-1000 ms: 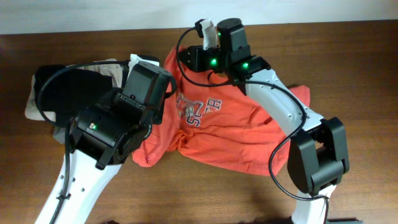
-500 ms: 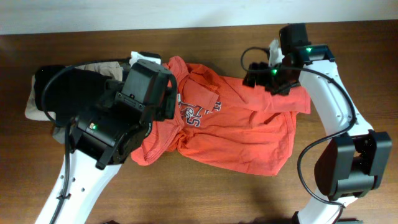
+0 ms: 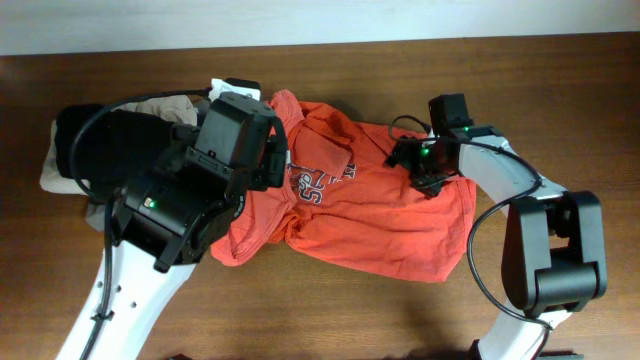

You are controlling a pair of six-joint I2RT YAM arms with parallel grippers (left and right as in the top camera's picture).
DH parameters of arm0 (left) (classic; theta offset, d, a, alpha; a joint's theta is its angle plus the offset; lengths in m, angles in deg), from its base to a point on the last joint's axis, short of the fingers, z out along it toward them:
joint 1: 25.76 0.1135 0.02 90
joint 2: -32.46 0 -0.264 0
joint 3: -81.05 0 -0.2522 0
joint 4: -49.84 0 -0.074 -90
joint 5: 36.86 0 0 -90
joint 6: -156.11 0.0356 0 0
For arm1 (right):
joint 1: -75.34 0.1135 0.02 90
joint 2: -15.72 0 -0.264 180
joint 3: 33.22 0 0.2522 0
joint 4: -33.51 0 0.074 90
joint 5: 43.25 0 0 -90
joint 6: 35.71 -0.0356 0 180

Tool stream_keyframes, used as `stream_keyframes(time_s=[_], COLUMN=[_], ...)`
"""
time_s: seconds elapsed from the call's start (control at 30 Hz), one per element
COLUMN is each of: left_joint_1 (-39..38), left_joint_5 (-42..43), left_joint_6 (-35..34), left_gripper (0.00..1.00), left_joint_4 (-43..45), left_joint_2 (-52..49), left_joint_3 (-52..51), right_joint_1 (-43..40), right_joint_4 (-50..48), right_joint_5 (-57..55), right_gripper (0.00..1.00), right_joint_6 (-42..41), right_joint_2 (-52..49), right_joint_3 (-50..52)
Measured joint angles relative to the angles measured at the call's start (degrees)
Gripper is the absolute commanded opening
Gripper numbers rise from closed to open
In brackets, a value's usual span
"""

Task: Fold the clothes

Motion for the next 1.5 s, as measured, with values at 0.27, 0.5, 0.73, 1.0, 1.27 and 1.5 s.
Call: stream_keyframes(time_s=[0.27, 0.5, 0.73, 1.0, 1.27, 1.5], left_joint_1=[0.0, 0.0, 0.0, 0.0, 0.0, 0.0], left_joint_5=[1.01, 1.01, 1.01, 1.03, 1.05, 1.05], left_joint_6=[0.0, 0.0, 0.0, 0.0, 0.0, 0.0], left_gripper=[0.99, 0.99, 0.99, 0.99, 0.99, 0.99], left_joint_4=[0.0, 0.0, 0.0, -0.02, -0.04, 0.0], left_joint_2=[0.0, 0.0, 0.0, -0.48, -2.82, -2.86], left_joint_3=[0.0, 0.0, 0.0, 0.0, 0.0, 0.0], right_joint_1=[-0.02, -0.28, -3.06, -9.31, -10.47, -12.76], right_joint_4=[-5.51, -9.25, -15.69, -28.5, -31.15, -12.33], right_joint_5=[-3.28, -5.53, -3.39, 0.09, -3.91, 0.72], right_gripper=[0.12, 0.04, 0.04, 0.04, 0.76, 0.73], right_joint_6=[-4.79, -1.14, 5.27, 13.7, 18.53, 20.85], right_joint_2=[0.0, 0.0, -0.02, -0.02, -0.02, -0.02], right_joint_3=[0.02, 0.02, -1.18, -8.57, -8.9, -10.01])
